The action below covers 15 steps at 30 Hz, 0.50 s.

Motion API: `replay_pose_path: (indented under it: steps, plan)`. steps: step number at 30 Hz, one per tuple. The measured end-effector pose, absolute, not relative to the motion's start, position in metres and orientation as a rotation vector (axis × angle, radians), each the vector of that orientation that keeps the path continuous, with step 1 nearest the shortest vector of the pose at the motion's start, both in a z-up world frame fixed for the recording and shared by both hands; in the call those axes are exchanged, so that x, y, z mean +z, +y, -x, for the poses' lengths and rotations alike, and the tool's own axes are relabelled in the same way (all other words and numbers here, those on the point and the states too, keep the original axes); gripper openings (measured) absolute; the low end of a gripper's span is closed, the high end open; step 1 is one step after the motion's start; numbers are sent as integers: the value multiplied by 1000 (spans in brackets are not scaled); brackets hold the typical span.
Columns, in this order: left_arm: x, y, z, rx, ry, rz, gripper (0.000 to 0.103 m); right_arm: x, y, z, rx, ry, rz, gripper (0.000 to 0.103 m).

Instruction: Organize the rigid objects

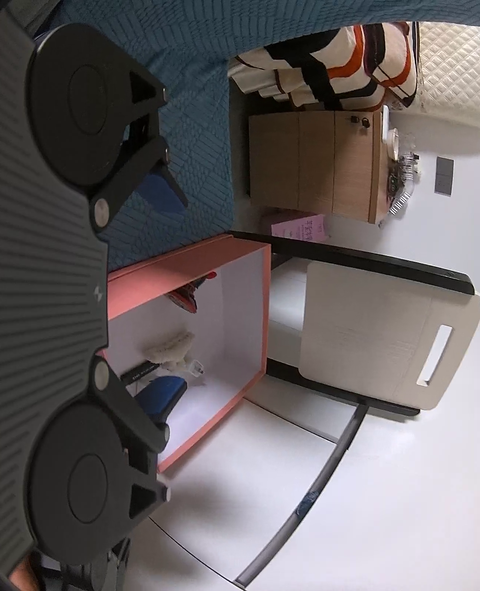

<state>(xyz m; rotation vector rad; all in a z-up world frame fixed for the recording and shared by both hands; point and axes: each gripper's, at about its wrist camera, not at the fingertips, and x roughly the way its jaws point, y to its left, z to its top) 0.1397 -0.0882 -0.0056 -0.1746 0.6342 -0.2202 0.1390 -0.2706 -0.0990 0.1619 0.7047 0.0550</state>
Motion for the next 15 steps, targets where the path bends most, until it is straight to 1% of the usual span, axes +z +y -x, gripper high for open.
replay_pose_path:
  steps: [3,15]
  plan:
    - [-9,-89,-143,-214,646,187,102,-100,-270,-141,55,715,-139,89]
    - [-16,-85,-148,-187,672,153,103,-97,-271,-142,64,720,-152,89]
